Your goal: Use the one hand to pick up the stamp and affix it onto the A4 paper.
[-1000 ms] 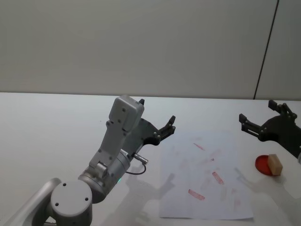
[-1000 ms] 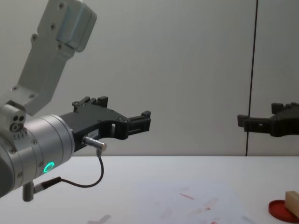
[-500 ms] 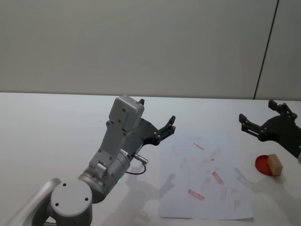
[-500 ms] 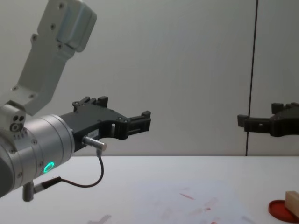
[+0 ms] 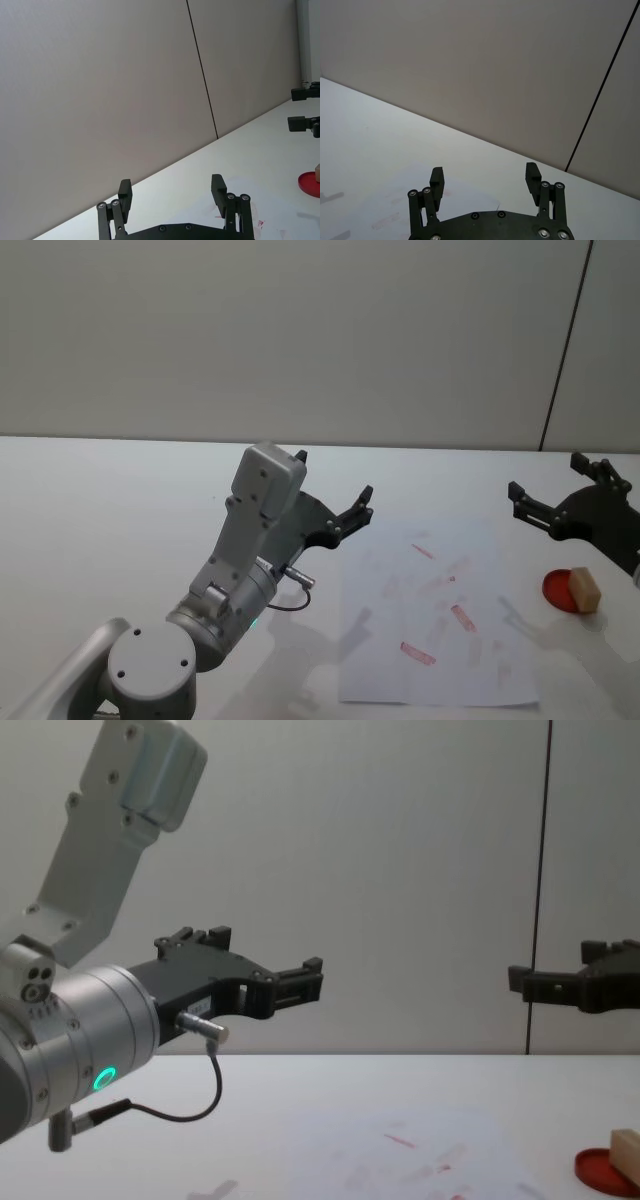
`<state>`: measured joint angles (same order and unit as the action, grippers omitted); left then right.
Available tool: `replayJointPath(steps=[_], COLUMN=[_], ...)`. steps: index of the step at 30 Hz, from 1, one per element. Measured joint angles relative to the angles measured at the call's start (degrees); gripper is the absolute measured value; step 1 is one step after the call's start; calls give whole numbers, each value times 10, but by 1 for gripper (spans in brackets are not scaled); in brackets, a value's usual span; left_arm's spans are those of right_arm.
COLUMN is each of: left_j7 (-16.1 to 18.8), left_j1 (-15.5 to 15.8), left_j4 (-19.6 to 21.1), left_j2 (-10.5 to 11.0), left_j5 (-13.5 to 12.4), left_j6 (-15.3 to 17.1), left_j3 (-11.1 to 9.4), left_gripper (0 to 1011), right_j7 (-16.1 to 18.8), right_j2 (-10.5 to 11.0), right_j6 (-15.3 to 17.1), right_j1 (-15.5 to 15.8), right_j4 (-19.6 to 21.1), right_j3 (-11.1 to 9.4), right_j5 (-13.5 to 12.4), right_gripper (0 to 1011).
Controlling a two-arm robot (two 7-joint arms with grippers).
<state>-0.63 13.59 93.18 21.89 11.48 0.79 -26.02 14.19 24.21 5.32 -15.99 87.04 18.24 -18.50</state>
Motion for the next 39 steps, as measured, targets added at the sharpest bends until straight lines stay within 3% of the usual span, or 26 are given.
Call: replayJointPath(steps=[26,34,39], left_j7=[0,0,0], left_j1=[0,0,0], left_j4=[0,0,0], left_j2=[0,0,0], left_j5=[0,0,0], left_j6=[0,0,0], left_j3=[0,0,0], left_gripper=[1002,1002,1002], right_j7=[0,0,-5], right_j2=[1,7,12], right_j6=[6,41,79], right_j1=[1,7,14], right_j4=[0,6,15], right_j3=[0,-3,-5], right_j5=[-1,-10,-17], right_gripper=[1001,1001,1001])
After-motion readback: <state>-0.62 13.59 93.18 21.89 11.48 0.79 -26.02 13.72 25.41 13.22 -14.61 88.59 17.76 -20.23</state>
